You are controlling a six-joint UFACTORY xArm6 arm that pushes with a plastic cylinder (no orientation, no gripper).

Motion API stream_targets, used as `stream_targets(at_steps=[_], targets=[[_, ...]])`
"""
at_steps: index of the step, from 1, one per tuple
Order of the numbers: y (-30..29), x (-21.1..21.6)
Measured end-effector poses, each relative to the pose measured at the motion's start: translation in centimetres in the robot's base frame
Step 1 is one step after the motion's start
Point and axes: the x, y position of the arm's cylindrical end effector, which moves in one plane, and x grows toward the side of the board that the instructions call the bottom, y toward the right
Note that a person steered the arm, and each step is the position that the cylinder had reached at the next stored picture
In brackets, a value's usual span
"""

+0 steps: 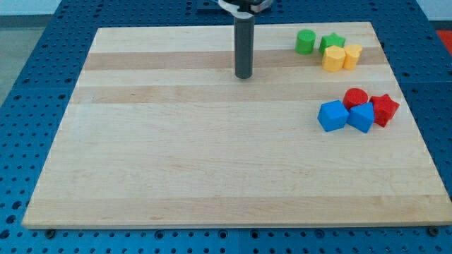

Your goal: Tap the red circle on the top

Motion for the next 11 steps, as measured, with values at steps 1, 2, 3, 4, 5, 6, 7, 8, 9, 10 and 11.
stream_targets(at_steps=[1,2,3,4,5,6,7,8,9,10,11], targets=[[2.2,3.2],[3.4,6.7],[5.9,6.4],[7.0,6.2],[10.8,5.9],[11.0,5.8],[12.2,4.8],[13.7,4.9],[17.7,4.9],[18.8,4.8],[20.0,3.7]])
